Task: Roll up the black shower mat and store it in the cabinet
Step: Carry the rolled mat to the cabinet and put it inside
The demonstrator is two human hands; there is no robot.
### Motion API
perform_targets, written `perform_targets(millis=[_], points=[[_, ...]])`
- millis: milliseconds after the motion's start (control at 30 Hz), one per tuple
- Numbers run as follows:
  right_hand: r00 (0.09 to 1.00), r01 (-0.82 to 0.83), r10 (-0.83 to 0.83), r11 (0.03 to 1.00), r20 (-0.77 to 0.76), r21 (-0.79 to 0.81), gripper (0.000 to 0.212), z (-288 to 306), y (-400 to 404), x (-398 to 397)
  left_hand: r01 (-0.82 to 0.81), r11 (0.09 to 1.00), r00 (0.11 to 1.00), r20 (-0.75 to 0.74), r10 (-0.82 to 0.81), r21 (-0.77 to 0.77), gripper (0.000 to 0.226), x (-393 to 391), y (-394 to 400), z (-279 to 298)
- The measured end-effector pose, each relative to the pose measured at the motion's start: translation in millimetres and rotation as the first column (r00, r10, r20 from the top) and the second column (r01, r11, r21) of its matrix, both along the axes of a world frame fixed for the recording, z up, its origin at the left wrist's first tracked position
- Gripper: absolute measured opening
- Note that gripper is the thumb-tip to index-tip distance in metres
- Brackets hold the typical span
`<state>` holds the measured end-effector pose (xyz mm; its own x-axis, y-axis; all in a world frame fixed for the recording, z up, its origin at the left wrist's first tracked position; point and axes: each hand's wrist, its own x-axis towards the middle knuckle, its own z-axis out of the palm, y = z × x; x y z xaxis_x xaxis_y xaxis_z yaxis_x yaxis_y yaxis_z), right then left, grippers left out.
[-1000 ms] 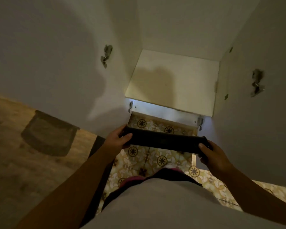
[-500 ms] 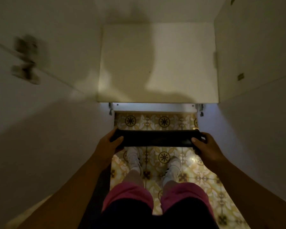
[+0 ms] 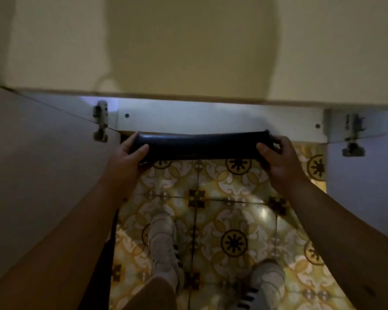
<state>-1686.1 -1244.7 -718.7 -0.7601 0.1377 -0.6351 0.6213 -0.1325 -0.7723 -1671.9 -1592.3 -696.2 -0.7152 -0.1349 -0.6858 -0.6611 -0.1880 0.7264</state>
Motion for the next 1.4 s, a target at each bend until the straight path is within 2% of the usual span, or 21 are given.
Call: perform_targets(millis=[67, 133, 333, 433, 500, 567, 667, 767, 833, 900, 1000, 1067, 1133, 1200, 1267, 1400], points=[[0.995, -0.084, 0.085, 0.996, -0.043, 0.014, 0.042, -27, -3, -18, -0.026, 1.0, 0.999, -0.042, 0.026, 0.006, 0.048, -10, -2, -30], [0.984, -0.153, 0.157, 0.987, -0.083, 0.053, 0.035, -49, -6, -37, -0.026, 1.0, 0.996, -0.083, 0.026, -0.008, 0.049, -18, -6, -54], [0.934, -0.288, 0.306, 0.951, -0.185, 0.117, 0.032, -82, -27, -88, -0.06, 0.998, 0.982, -0.182, 0.055, -0.022, 0.054, -30, -33, -100], [0.913, -0.34, 0.354, 0.935, -0.201, 0.103, 0.03, -88, -42, -115, -0.084, 0.993, 0.98, -0.185, 0.067, -0.086, 0.052, -33, -40, -111], [0.902, -0.371, 0.383, 0.924, -0.2, 0.095, 0.027, -91, -51, -129, -0.056, 0.981, 0.981, -0.193, 0.019, -0.188, 0.054, -34, -41, -115], [0.912, -0.362, 0.369, 0.929, -0.179, 0.074, 0.026, -95, -59, -137, -0.023, 0.957, 0.979, -0.2, -0.036, -0.288, 0.058, -38, -41, -113], [0.939, -0.305, 0.308, 0.951, -0.153, 0.048, 0.029, -98, -70, -143, -0.028, 0.949, 0.977, -0.209, -0.04, -0.315, 0.063, -40, -40, -107], [0.945, -0.269, 0.29, 0.953, -0.153, 0.142, 0.037, -98, -82, -150, -0.021, 0.933, 0.974, -0.218, -0.062, -0.358, 0.069, -35, -34, -106], [0.95, -0.212, 0.261, 0.941, -0.169, 0.263, 0.038, -102, -93, -155, -0.069, 0.929, 0.977, -0.215, -0.012, -0.364, 0.067, -29, -29, -110], [0.974, -0.093, 0.154, 0.942, -0.168, 0.323, 0.049, -108, -108, -161, -0.12, 0.912, 0.975, -0.22, 0.034, -0.391, 0.065, -24, -24, -116], [0.99, 0.098, -0.072, 0.97, -0.121, 0.222, 0.073, -113, -139, -160, -0.173, 0.878, 0.968, -0.242, 0.068, -0.446, 0.066, -17, -15, -123], [0.992, 0.072, -0.057, 0.987, -0.108, 0.141, 0.07, -119, -163, -147, -0.221, 0.87, 0.959, -0.26, 0.112, -0.44, 0.067, -15, -8, -124], [0.994, -0.04, 0.052, 0.992, -0.099, 0.123, 0.071, -126, -186, -126, -0.273, 0.861, 0.946, -0.284, 0.158, -0.43, 0.068, -15, -2, -124], [0.988, -0.116, 0.119, 0.993, -0.099, 0.036, 0.074, -136, -207, -107, -0.307, 0.856, 0.937, -0.287, 0.198, -0.415, 0.069, -14, 2, -125], [0.988, -0.111, 0.105, 0.993, -0.109, -0.051, 0.076, -140, -223, -95, -0.334, 0.865, 0.931, -0.276, 0.239, -0.375, 0.07, -14, 4, -124], [0.985, -0.078, 0.083, 0.996, -0.151, 0.039, 0.073, -137, -234, -103, -0.364, 0.867, 0.926, -0.229, 0.299, -0.341, 0.064, -15, 5, -118]])
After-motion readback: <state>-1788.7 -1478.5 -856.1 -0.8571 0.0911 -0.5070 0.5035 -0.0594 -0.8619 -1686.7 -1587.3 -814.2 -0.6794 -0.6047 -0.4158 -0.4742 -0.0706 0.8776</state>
